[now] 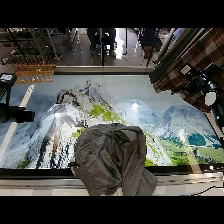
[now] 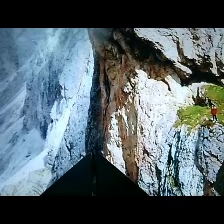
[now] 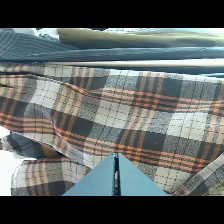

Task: Fold the clothes and pants, and hang the long-sleeved shirts on hangers.

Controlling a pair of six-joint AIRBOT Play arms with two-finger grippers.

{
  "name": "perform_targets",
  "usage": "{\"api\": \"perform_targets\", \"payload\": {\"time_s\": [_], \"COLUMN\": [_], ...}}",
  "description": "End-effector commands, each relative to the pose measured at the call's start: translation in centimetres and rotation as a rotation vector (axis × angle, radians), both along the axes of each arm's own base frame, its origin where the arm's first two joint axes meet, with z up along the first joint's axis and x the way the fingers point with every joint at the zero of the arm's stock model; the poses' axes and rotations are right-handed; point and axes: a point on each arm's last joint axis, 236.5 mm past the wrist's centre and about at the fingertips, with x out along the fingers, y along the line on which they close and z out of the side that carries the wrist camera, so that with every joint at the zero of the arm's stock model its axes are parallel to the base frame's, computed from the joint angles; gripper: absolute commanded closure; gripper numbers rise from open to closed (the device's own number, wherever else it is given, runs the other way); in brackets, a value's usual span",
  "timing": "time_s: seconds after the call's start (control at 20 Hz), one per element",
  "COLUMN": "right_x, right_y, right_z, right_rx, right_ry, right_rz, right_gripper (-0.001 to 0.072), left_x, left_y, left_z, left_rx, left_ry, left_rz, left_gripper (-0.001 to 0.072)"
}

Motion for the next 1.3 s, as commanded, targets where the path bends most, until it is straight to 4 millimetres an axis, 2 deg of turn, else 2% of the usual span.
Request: {"api": "perform_targets", "payload": {"time_s": [0.0, 0.8, 0.9, 1.05, 1.15, 1.25], "right_x": [0.0, 0.0, 0.0, -0.1, 0.0, 0.0], "right_y": [0.0, 0.0, -0.2, -1.0, -1.0, -1.1], "right_z": [0.0, 0.0, 0.5, 1.4, 1.6, 2.2], "right_rx": [0.001, 0.001, -0.002, -0.011, -0.012, -0.018], "right_ry": [0.001, 0.001, -0.02, -0.057, -0.063, -0.089], "right_rz": [-0.001, -0.001, -0.005, -0.021, -0.021, -0.024], "right_gripper": [0.0685, 0.0685, 0.0685, 0.0685, 0.0685, 0.0685], "left_x": [0.0, 0.2, 0.9, 0.9, 0.9, 1.0], "left_y": [0.0, 0.0, 0.0, -0.1, -1.1, -3.1], "left_z": [0.0, 0.2, 0.8, 0.8, 0.7, 0.7], "left_rx": [0.0, 0.0, 0.002, -0.001, -0.048, -0.136], "left_ry": [-0.002, -0.014, -0.05, -0.05, -0.051, -0.053], "left_rz": [0.001, 0.0, -0.004, -0.004, -0.017, -0.04], "left_gripper": [0.0688, 0.0688, 0.0688, 0.0689, 0.0689, 0.0689]}}
